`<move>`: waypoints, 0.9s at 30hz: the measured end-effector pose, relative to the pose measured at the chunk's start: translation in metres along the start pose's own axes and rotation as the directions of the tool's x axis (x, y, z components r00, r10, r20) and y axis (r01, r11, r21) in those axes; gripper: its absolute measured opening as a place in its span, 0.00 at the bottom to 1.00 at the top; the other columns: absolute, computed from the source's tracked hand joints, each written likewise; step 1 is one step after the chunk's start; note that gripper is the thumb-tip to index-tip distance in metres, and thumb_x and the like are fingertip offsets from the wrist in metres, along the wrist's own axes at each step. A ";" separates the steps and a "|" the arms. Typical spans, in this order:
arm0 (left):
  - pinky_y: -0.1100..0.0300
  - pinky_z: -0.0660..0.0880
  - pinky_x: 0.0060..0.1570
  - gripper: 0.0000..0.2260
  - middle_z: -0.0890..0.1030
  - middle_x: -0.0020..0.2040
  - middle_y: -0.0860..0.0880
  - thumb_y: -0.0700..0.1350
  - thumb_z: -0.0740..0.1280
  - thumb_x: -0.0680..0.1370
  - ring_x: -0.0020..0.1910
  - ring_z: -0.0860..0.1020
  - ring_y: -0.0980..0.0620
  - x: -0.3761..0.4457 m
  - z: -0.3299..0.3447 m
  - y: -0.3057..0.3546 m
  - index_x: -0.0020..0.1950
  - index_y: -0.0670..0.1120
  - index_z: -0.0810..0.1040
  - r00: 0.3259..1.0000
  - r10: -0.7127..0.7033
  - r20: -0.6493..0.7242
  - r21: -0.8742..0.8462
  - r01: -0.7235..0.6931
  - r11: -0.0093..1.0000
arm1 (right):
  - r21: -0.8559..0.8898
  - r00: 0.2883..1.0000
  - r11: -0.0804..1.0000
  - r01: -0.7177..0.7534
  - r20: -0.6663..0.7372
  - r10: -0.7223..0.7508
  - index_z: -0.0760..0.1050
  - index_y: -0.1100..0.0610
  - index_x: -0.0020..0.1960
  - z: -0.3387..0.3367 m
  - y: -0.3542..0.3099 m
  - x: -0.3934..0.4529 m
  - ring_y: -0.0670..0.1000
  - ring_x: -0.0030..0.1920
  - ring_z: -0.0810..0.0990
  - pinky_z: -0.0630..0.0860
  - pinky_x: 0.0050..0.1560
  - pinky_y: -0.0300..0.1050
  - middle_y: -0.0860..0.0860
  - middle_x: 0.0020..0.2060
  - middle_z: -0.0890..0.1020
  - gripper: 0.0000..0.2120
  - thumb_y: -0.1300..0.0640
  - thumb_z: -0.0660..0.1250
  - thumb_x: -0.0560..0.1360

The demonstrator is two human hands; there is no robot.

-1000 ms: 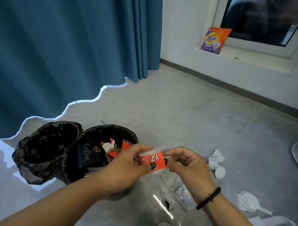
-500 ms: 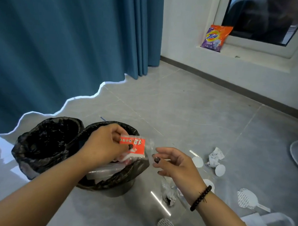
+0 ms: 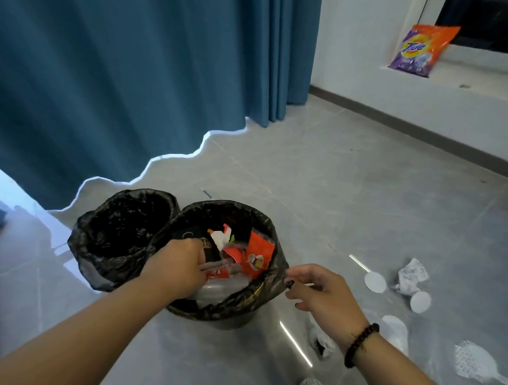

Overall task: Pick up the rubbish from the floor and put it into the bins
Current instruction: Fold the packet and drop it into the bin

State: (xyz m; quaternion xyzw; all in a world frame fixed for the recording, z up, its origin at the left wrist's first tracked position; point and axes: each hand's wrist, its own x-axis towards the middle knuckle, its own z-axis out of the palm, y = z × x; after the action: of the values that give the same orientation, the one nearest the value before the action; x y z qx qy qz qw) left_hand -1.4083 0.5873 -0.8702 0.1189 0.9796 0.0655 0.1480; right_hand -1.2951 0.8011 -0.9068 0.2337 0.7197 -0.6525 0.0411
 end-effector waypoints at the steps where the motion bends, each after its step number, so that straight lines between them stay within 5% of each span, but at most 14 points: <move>1: 0.55 0.79 0.40 0.05 0.78 0.39 0.52 0.45 0.67 0.72 0.39 0.78 0.52 0.000 0.001 -0.004 0.38 0.52 0.72 1.000 -0.012 0.020 0.032 0.012 0.999 | -0.001 1.000 1.000 -0.001 0.003 0.001 0.80 0.54 0.47 0.001 0.000 0.001 0.56 0.48 0.82 0.80 0.45 0.46 0.54 0.47 0.83 0.09 0.66 0.67 0.72; 5: 0.52 0.81 0.42 0.02 0.79 0.39 0.50 0.46 0.68 0.72 0.39 0.79 0.50 -0.002 0.003 -0.014 0.40 0.51 0.77 0.997 -0.021 0.076 0.106 0.013 0.994 | -0.018 0.999 1.000 -0.013 0.030 0.014 0.80 0.55 0.48 0.000 0.002 0.003 0.56 0.48 0.82 0.80 0.45 0.45 0.55 0.47 0.82 0.09 0.66 0.66 0.73; 8: 0.51 0.81 0.41 0.09 0.80 0.40 0.50 0.39 0.65 0.70 0.39 0.80 0.49 -0.004 0.007 -0.016 0.44 0.52 0.80 0.992 0.006 0.128 0.109 -0.020 0.994 | -0.050 0.999 0.998 -0.026 0.043 0.028 0.79 0.54 0.48 0.000 0.007 0.005 0.54 0.46 0.83 0.80 0.44 0.44 0.54 0.46 0.82 0.09 0.66 0.66 0.73; 14: 0.51 0.79 0.52 0.18 0.81 0.54 0.53 0.40 0.69 0.71 0.52 0.80 0.51 -0.004 -0.010 0.001 0.59 0.54 0.79 0.994 0.101 -0.049 -0.032 -0.102 0.994 | -0.087 0.999 0.995 -0.049 -0.004 0.048 0.80 0.54 0.46 -0.011 0.016 0.011 0.54 0.45 0.83 0.79 0.45 0.47 0.53 0.44 0.82 0.06 0.64 0.67 0.74; 18: 0.55 0.79 0.52 0.17 0.82 0.49 0.56 0.36 0.66 0.71 0.49 0.79 0.57 -0.005 -0.013 0.024 0.55 0.53 0.80 0.981 0.189 -0.033 -0.166 -0.192 0.967 | -0.286 0.994 0.957 -0.045 -0.108 0.014 0.78 0.51 0.46 -0.029 0.035 0.022 0.50 0.46 0.81 0.76 0.47 0.42 0.49 0.44 0.81 0.04 0.60 0.67 0.74; 21: 0.54 0.79 0.52 0.15 0.82 0.50 0.54 0.37 0.66 0.74 0.49 0.80 0.56 -0.005 -0.005 0.041 0.56 0.53 0.80 0.968 0.253 0.001 -0.175 -0.249 0.953 | -0.519 0.997 0.852 -0.072 -0.063 0.046 0.76 0.52 0.53 -0.029 0.058 0.029 0.47 0.48 0.77 0.71 0.48 0.36 0.49 0.51 0.80 0.07 0.57 0.65 0.75; 27: 0.55 0.78 0.55 0.15 0.81 0.52 0.54 0.41 0.64 0.75 0.52 0.78 0.56 -0.005 0.016 0.066 0.59 0.54 0.79 0.928 0.352 0.125 -0.171 -0.329 0.929 | -0.921 0.944 0.384 -0.066 0.068 0.324 0.62 0.54 0.71 0.002 0.141 0.021 0.63 0.71 0.57 0.59 0.70 0.52 0.59 0.71 0.58 0.26 0.50 0.62 0.75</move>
State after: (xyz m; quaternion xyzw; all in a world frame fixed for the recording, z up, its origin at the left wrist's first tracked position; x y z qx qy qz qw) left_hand -1.3845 0.6514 -0.8732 0.2808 0.9222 0.1527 0.2177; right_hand -1.2591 0.8110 -1.0442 0.1776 0.9138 -0.1698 0.3235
